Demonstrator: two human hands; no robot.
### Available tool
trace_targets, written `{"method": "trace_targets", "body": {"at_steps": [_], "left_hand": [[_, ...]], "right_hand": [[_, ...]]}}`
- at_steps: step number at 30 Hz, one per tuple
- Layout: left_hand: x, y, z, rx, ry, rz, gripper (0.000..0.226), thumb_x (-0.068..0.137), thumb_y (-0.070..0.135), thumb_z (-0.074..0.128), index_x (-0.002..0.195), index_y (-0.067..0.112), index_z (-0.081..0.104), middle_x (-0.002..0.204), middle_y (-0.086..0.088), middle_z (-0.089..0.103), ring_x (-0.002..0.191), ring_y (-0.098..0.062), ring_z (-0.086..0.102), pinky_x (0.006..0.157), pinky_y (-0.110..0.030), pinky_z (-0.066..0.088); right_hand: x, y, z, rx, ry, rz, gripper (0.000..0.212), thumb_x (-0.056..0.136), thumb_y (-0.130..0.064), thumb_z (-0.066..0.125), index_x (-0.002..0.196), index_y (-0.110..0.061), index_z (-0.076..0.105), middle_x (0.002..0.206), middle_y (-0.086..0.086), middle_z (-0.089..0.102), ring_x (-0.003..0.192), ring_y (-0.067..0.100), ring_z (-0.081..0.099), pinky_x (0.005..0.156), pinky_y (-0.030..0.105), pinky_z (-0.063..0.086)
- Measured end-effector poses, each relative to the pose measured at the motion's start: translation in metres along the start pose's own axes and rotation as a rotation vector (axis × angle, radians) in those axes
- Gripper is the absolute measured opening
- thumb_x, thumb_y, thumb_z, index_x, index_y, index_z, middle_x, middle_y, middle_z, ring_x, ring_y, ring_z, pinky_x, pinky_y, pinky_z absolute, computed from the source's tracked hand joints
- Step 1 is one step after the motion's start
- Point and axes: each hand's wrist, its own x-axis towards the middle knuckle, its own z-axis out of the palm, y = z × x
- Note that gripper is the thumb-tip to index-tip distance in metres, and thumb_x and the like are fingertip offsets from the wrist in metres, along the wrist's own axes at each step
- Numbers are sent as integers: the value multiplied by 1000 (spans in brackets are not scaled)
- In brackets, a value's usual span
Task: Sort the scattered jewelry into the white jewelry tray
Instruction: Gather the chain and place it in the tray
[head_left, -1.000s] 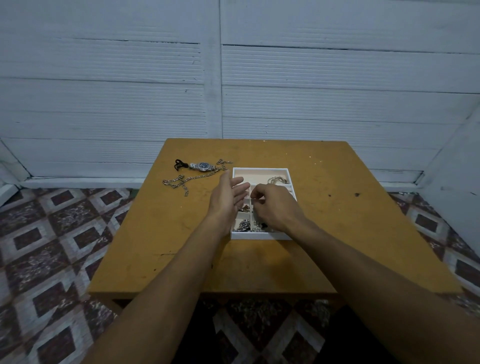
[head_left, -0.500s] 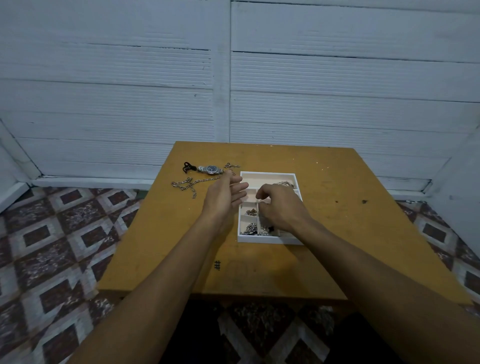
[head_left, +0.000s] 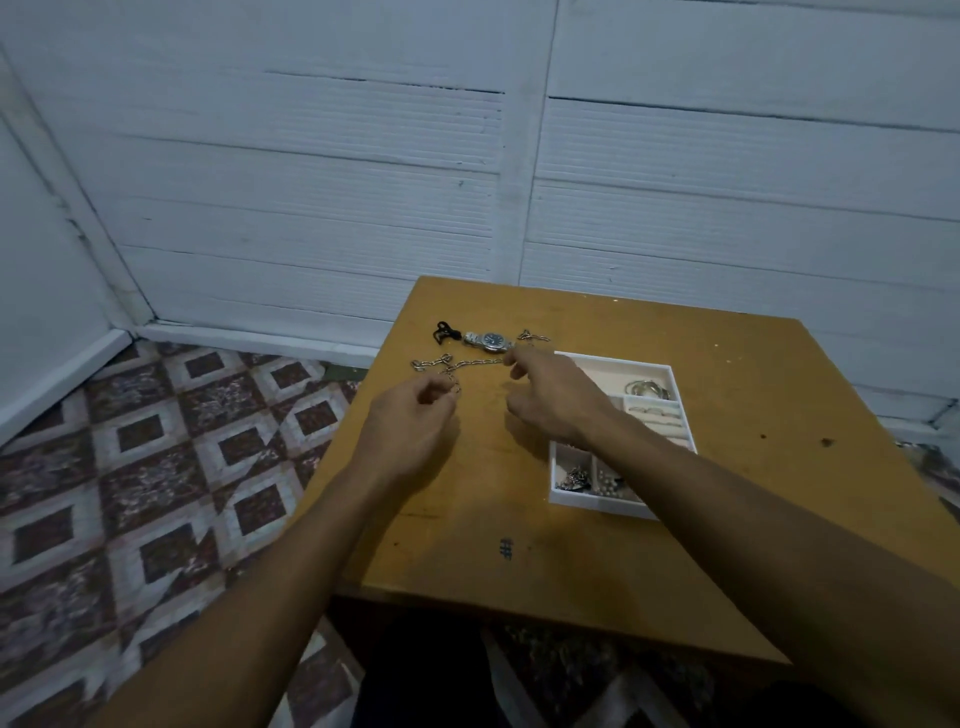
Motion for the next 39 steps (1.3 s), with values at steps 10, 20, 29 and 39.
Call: {"method": "trace_targets", "body": {"at_steps": [10, 20, 29, 39], "left_hand": [[7, -46, -11, 384, -31, 149, 34, 96, 37, 47, 121, 19, 60, 119, 1, 61, 112, -12, 47, 94, -29, 39], [5, -55, -2, 388, -34, 216, 31, 96, 35, 48, 121, 21, 59, 115, 5, 61, 110, -9, 47, 89, -22, 34], [7, -20, 7, 84, 102, -47, 23, 98, 27, 49, 90, 19, 69, 83, 6, 65, 75, -7, 56, 61, -18, 41], [26, 11, 3, -431, -310, -532, 38, 97, 35, 51, 74, 7, 64, 66, -10, 64, 55, -21, 55, 51, -29, 42]], "right_hand": [[49, -35, 49, -280, -41, 34, 47, 88, -54, 54, 120, -18, 55, 120, 7, 60, 110, 26, 55, 93, 42, 47], [55, -43, 52, -260, -69, 154, 15, 93, -16, 47, 101, -11, 59, 109, 11, 63, 100, 28, 56, 82, 38, 48], [42, -30, 50, 151, -1, 141, 11, 95, -18, 50, 99, -10, 56, 89, 3, 61, 84, 21, 59, 66, 33, 48], [0, -25, 44, 632, 28, 93, 18, 89, -12, 63, 87, -16, 45, 72, 1, 59, 68, 14, 61, 60, 32, 50]]}}
